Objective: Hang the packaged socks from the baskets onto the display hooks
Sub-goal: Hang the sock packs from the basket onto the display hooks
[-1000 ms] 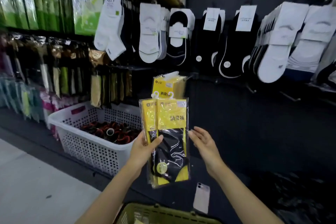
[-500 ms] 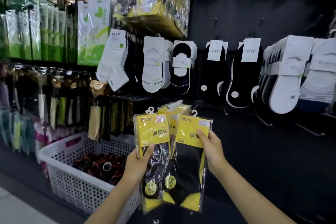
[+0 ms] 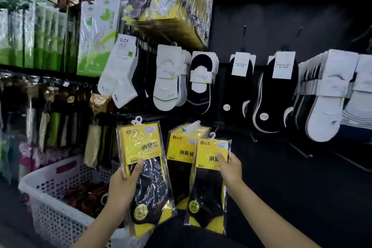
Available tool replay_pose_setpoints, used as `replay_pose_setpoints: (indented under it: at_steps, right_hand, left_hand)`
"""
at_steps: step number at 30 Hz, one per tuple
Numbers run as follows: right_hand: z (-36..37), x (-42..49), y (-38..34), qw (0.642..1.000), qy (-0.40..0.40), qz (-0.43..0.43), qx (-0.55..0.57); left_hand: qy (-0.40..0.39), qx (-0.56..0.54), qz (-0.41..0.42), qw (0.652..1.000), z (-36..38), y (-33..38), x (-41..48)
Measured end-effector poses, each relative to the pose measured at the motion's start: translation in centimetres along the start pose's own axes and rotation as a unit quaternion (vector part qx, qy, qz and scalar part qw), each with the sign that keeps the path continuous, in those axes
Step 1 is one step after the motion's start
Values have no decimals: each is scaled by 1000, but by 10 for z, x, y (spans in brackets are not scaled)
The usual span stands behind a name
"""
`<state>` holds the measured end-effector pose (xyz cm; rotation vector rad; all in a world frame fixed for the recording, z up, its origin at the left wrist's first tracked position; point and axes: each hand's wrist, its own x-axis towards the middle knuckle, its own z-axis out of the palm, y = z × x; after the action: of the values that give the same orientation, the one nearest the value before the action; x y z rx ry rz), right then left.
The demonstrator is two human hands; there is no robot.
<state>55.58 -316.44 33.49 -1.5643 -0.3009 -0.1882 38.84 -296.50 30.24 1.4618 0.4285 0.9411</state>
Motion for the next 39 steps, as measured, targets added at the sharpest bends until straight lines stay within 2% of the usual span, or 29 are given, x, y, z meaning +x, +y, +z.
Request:
replay_pose_setpoints:
  at_steps: [4,8,15,23,30,35,39]
  right_hand:
    - [3,7,8,999,12,32,14]
    - [2,8,10,999,5,30,38]
    - [-7,9,10,998,-33,35,44]
    - [-7,25,12,998,50,-21,44]
    - [-15,44,30,999,-27,4,42]
    - [-14,51,34,997,-32,-40,62]
    - [-39,32,43,998,-36,-28,53]
  left_hand:
    - [-14,-5,25,1000,4,5,-2]
    - [-15,2,23,1000,6,5,-3]
    - [-55,18,17,998,19,10,-2]
    - [-40,1,20,999,44,13,0]
    - [-56,3,47,997,61,10,12]
    - [-51,-10,47,998,68,5,24]
    - [-66,-16,56,996,66,0,24]
